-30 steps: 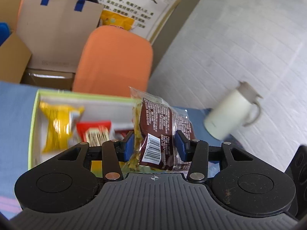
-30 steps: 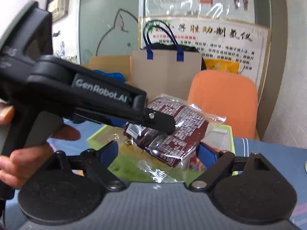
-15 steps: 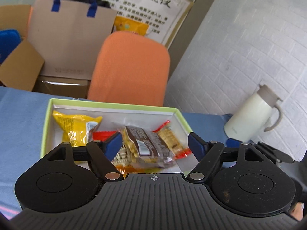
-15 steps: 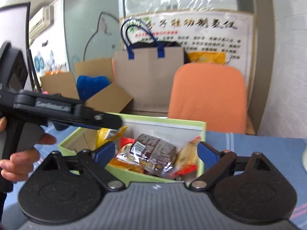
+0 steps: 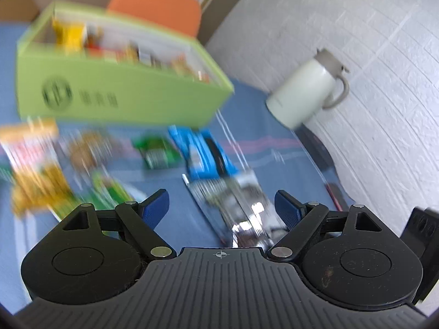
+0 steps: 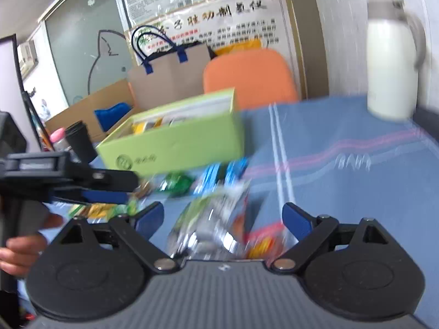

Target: Organize snacks

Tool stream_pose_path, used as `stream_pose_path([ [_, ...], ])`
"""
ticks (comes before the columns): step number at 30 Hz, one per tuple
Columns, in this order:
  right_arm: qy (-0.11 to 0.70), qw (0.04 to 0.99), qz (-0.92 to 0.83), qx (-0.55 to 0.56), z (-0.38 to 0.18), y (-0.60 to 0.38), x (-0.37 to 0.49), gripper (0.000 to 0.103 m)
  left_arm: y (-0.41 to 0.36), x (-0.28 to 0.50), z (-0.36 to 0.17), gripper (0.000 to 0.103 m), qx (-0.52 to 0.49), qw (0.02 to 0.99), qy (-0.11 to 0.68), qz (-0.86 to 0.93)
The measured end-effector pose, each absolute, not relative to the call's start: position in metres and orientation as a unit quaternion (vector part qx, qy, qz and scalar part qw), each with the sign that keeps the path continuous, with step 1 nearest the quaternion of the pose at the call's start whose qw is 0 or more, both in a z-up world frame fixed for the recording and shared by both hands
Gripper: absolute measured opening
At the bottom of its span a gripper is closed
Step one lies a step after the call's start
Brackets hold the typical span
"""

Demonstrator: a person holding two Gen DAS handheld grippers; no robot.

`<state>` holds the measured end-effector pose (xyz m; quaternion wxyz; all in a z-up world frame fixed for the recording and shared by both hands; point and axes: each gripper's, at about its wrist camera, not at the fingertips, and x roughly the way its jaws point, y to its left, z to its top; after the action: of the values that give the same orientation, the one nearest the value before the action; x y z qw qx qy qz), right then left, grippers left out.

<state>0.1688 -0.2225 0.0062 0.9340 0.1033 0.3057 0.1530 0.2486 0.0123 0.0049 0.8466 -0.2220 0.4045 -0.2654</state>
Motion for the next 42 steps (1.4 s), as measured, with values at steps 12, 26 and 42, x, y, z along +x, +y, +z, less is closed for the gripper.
stream_pose_path([
  [12,0.344,0.918,0.195,0.034,-0.022,-0.185,0.210,0.093,-0.034,0.279,-0.006,0.074,-0.185,0.832,0.442,-0.279],
  [26,0.336,0.925,0.169,-0.059,-0.015,-0.150,0.196,0.082,-0.034,0.276,-0.010,0.051,-0.165,0.833,0.439,-0.294],
  [42,0.247,0.924,0.266,-0.119,0.058,-0.029,0.299,0.083,0.107,0.326,0.077,0.052,-0.187,0.903,0.327,-0.206],
])
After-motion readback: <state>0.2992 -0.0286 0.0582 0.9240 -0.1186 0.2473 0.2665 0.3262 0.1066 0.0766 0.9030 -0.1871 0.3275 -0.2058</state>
